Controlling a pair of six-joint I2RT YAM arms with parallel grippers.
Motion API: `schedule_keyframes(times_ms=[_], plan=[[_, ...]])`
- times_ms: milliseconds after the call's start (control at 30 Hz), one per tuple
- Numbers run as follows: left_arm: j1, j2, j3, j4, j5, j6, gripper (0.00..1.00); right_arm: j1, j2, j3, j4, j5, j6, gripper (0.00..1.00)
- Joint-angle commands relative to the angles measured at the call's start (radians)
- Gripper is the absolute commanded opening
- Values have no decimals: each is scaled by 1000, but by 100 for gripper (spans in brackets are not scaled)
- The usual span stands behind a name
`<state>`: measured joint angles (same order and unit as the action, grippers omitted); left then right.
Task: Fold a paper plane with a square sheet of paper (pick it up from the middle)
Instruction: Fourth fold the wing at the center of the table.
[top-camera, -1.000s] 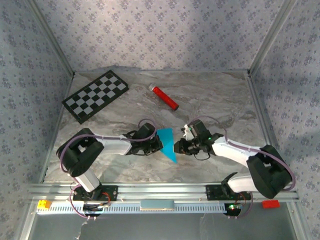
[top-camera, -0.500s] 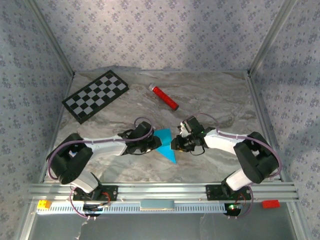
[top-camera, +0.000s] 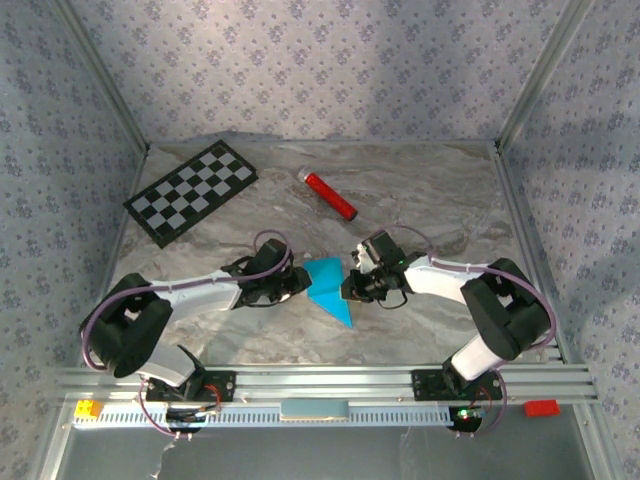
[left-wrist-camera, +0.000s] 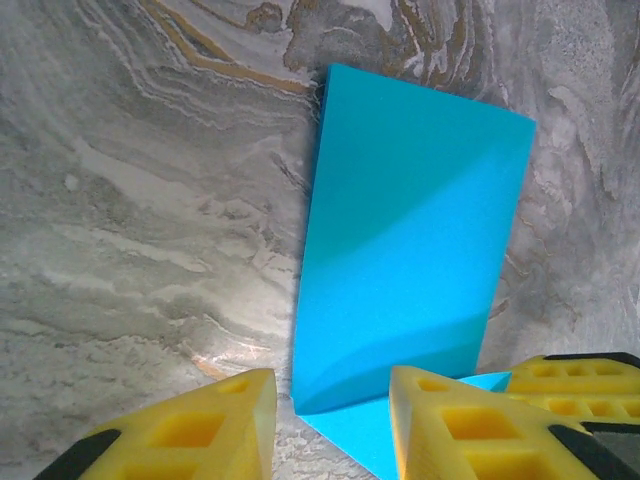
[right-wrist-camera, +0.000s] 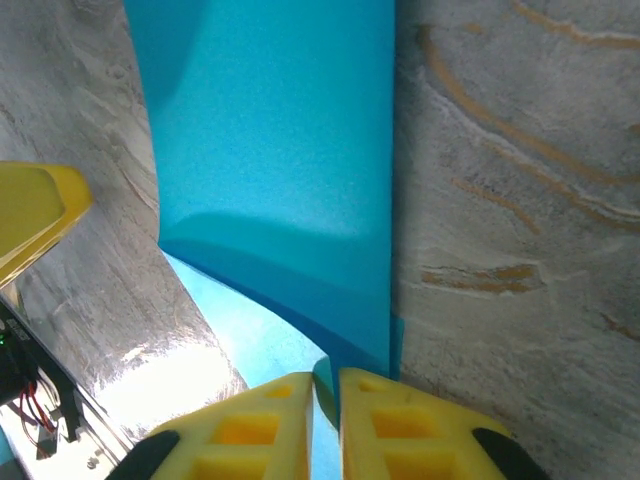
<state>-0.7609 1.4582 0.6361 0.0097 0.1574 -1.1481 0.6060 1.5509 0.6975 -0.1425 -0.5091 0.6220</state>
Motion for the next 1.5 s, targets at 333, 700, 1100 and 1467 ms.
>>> schedule_keyframes(times_ms=[333, 700, 1100, 1467], plan=[[48, 12, 4, 45, 125, 14, 40, -26, -74, -37, 61, -57, -1, 5], [57, 90, 25, 125, 187, -3, 43, -61, -106, -96, 143, -116, 50, 5], [66, 151, 53, 180, 221, -12, 39, -76, -107, -113, 165, -140, 53, 5], [70, 164, 51, 205, 230, -22, 21, -82, -106, -125, 165, -133, 48, 5]])
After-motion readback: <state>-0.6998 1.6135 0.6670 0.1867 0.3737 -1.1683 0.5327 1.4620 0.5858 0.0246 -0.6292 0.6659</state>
